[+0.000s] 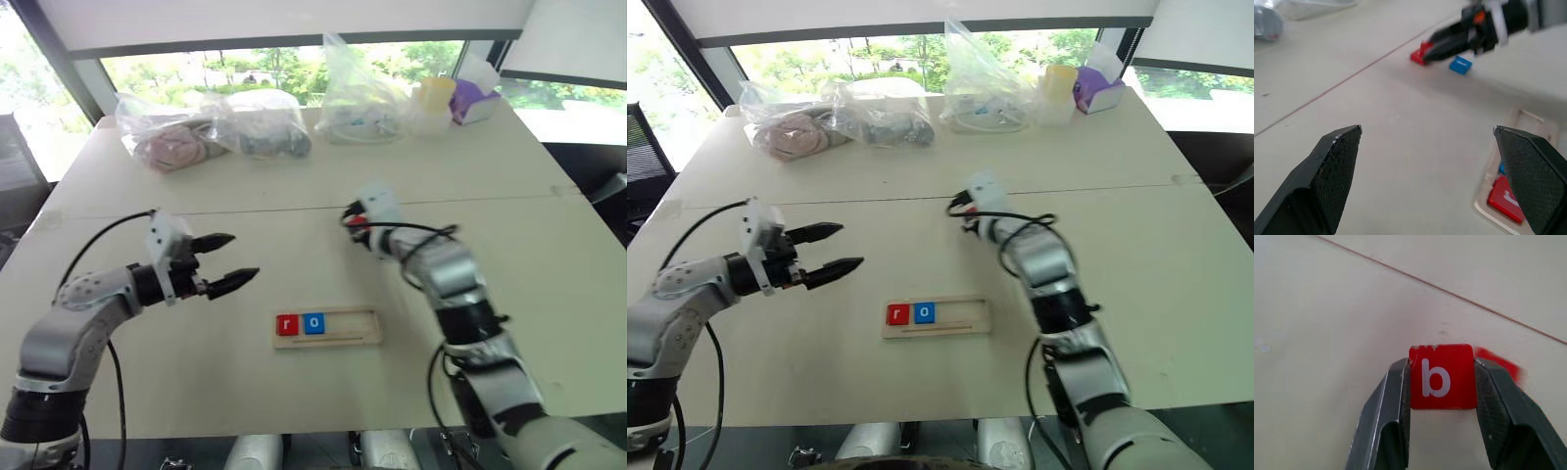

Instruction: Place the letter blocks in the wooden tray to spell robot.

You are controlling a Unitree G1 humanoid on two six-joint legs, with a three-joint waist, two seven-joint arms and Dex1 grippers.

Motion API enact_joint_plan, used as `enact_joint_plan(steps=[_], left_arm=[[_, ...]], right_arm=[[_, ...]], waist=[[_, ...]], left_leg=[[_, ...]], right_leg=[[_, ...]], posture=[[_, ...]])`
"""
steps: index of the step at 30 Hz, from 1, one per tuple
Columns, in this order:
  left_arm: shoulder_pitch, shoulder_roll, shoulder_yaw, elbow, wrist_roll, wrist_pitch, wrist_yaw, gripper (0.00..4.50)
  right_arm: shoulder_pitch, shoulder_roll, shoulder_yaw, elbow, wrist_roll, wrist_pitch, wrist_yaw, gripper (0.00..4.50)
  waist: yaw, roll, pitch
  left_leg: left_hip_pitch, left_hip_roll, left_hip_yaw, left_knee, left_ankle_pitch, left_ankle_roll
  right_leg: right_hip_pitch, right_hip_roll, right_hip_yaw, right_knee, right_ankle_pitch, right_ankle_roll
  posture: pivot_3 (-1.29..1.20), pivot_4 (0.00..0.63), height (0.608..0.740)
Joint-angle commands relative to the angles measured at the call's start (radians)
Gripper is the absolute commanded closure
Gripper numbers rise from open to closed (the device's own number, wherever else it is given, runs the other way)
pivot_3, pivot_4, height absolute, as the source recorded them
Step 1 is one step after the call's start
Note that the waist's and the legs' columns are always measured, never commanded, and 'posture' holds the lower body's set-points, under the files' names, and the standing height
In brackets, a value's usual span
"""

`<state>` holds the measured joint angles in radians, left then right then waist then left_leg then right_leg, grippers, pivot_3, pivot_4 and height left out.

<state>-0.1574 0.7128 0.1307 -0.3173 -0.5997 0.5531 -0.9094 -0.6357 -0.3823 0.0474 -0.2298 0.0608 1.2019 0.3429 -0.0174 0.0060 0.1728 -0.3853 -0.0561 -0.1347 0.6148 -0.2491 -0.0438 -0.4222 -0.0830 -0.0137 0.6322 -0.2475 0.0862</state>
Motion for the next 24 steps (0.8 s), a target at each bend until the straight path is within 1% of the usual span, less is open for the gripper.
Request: enact_joint_plan(steps=[1, 3, 4, 7, 9, 14, 17, 20, 24], left_arm=[[-0.015, 0.018, -0.057, -0.034, 0.029, -0.051, -0.067, 0.00], [-0.016, 0.024, -0.087, -0.025, 0.046, -0.077, -0.103, 0.00], [-0.020, 0.025, -0.097, -0.018, 0.048, -0.085, -0.119, 0.00], [-0.042, 0.019, -0.120, 0.008, 0.050, -0.099, -0.152, 0.00], [-0.068, 0.012, -0.136, 0.040, 0.064, -0.113, -0.165, 0.00], [-0.116, -0.001, -0.158, 0.095, 0.088, -0.139, -0.187, 0.00], [-0.123, -0.005, -0.156, 0.104, 0.095, -0.142, -0.194, 0.00], [-0.125, -0.005, -0.153, 0.113, 0.103, -0.148, -0.196, 0.00], [-0.122, -0.010, -0.146, 0.120, 0.113, -0.152, -0.187, 0.00]], right_arm=[[0.139, -0.109, -0.120, -0.342, 0.049, 0.274, 0.040, 3.31], [0.226, -0.147, -0.170, -0.467, 0.064, 0.377, 0.047, 3.31], [0.282, -0.154, -0.196, -0.515, 0.071, 0.400, 0.046, 3.31], [0.438, -0.161, -0.251, -0.618, 0.085, 0.413, 0.041, 3.31], [0.507, -0.150, -0.272, -0.655, 0.090, 0.413, 0.028, 3.31], [0.556, -0.068, -0.278, -0.700, 0.082, 0.413, -0.035, 3.31], [0.601, -0.016, -0.273, -0.733, 0.085, 0.413, -0.069, 3.31], [0.643, 0.026, -0.268, -0.765, 0.089, 0.413, -0.099, 3.31], [0.653, 0.086, -0.265, -0.769, 0.071, 0.413, -0.160, 3.31]], waist=[[0.004, -0.001, 0.000], [0.007, -0.001, -0.001], [0.005, -0.001, -0.001], [-0.001, -0.001, 0.000], [0.002, -0.001, 0.000], [0.003, -0.004, 0.001], [0.006, -0.004, 0.001], [0.007, -0.004, 0.001], [0.005, -0.004, 0.001]], left_leg=[[-0.002, 0.000, 0.000, 0.000, 0.000, 0.000], [-0.003, 0.000, 0.002, 0.000, 0.000, 0.000], [-0.004, 0.000, 0.002, 0.000, 0.000, 0.000], [-0.004, 0.001, 0.005, 0.000, 0.000, 0.000], [-0.003, 0.001, 0.007, 0.001, 0.000, 0.001], [-0.003, 0.001, 0.007, 0.007, 0.000, 0.001], [-0.004, 0.002, 0.007, 0.008, 0.000, 0.001], [-0.005, 0.002, 0.006, 0.008, 0.000, 0.001], [-0.005, 0.002, 0.006, 0.008, 0.000, 0.001]], right_leg=[[-0.002, 0.000, 0.000, 0.000, 0.000, 0.000], [-0.003, 0.001, 0.000, 0.000, 0.000, 0.000], [-0.003, 0.001, 0.000, 0.000, 0.000, 0.000], [-0.004, 0.002, 0.000, 0.000, 0.000, 0.000], [-0.004, 0.002, 0.000, 0.000, 0.001, -0.002], [-0.002, 0.003, 0.000, 0.000, 0.000, 0.000], [-0.002, 0.002, 0.001, 0.000, 0.002, 0.001], [-0.002, 0.002, 0.001, 0.000, 0.004, -0.001], [-0.002, 0.002, 0.001, 0.000, 0.004, -0.001]], posture=[[0.00, 0.150, 0.740], [0.00, 0.150, 0.740], [0.00, 0.150, 0.740], [0.00, 0.150, 0.740], [0.00, 0.150, 0.740], [0.00, 0.150, 0.740], [0.00, 0.150, 0.740], [0.00, 0.150, 0.740], [0.00, 0.150, 0.740]])
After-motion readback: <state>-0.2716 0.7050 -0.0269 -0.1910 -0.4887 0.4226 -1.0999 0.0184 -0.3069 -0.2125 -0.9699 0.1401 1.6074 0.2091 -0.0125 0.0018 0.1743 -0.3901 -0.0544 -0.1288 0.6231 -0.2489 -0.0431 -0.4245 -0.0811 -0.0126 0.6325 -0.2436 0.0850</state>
